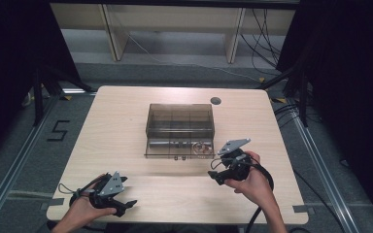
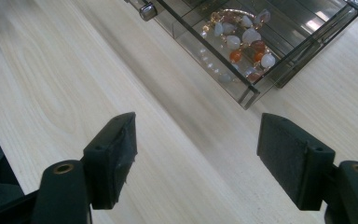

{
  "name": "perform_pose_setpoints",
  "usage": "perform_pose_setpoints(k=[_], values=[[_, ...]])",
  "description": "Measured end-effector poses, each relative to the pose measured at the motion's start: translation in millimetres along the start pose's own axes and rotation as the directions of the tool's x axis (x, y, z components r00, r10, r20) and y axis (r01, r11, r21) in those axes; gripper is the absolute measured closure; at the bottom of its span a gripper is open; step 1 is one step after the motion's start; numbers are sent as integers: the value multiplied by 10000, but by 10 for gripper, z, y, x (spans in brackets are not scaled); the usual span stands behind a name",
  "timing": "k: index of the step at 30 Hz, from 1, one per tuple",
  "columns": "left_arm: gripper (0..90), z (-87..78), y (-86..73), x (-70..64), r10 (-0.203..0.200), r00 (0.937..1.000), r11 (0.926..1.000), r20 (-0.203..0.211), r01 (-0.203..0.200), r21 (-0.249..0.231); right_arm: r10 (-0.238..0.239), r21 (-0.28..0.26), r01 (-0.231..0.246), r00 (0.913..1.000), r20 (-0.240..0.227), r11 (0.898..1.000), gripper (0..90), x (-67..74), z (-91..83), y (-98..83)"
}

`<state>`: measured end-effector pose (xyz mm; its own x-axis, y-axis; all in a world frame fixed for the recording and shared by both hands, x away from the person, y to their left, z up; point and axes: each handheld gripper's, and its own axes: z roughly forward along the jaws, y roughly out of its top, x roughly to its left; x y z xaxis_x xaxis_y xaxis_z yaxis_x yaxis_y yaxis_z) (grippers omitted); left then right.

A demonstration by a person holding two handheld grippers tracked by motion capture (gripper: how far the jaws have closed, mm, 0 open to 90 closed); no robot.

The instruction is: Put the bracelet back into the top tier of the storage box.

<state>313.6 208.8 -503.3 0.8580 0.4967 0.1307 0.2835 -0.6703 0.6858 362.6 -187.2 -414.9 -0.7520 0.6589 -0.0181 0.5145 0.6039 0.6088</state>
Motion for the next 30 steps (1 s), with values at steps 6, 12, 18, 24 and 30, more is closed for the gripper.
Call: perform_pose_setpoints(k=[6, 12, 18, 24, 30], values=[[160, 0, 0, 1, 1, 10000, 10000, 7, -1, 2, -10, -254, 11, 10000, 65, 9997, 280, 20, 50, -113], [160, -2, 2, 0, 17, 10000, 10000, 28, -17, -32, 157, -350, -155, 9999, 49, 9993, 279, 36, 155, -270], [160, -7, 4, -7, 23, 10000, 10000, 74, -23, -51, 208, -645, -204, 9998, 55, 9977, 280, 60, 243, -374], [160, -5, 2, -14, -75, 9999, 9999, 112, 76, -130, 249, -843, -251, 9997, -30, 9961, 281, 89, 265, -436], [159, -4, 4, -15, -75, 9999, 9999, 123, 77, -129, 467, -1091, -466, 9989, -19, 9929, 281, 128, 286, -519]])
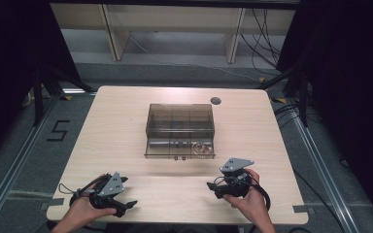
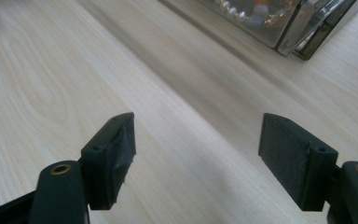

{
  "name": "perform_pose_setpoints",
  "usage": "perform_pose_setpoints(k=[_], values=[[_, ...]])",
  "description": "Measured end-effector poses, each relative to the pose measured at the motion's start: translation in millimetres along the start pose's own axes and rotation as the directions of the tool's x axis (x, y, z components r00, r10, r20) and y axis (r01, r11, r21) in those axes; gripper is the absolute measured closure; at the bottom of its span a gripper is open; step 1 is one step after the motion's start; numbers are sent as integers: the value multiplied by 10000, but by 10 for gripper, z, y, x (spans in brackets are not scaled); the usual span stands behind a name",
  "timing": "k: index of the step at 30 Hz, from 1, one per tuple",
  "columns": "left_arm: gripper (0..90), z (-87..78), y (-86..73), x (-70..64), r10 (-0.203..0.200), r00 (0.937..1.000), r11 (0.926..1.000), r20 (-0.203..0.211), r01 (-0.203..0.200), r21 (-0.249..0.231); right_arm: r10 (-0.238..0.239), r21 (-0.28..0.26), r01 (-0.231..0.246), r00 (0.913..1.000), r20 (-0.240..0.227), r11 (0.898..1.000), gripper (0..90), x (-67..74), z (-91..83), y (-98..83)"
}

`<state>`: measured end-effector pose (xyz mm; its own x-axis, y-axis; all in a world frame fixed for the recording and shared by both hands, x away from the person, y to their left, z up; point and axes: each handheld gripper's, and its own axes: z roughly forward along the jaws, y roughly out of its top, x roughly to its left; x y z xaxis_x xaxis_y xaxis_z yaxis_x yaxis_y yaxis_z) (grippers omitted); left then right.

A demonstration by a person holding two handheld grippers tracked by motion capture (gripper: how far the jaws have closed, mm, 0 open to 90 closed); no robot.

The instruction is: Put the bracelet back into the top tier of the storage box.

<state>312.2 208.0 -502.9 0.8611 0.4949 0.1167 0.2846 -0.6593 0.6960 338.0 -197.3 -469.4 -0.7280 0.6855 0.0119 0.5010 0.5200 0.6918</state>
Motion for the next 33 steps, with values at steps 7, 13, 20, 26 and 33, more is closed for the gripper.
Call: perform_pose_setpoints(k=[7, 13, 20, 26, 33], values=[[160, -1, 1, -1, 15, 10000, 10000, 5, -15, 1, 241, 23, -241, 9997, 7, 9997, 281, 20, -4, -123], [160, 8, 1, -3, 0, 9999, 10000, 122, 0, -10, 285, -29, -285, 9996, -7, 9996, 280, 44, -5, -229], [160, 6, 2, -2, 37, 10000, 10000, 53, -37, 7, 362, -212, -362, 9993, -40, 9991, 278, 98, 16, -321], [160, 3, 2, -13, 13, 10000, 10000, -17, -13, -23, 635, -146, -636, 9980, -73, 9979, 274, 154, 11, -363], [160, 9, 2, -14, 22, 10000, 10000, 0, -22, -55, 492, 64, -491, 9986, -182, 9988, 272, 130, -1, -372]])
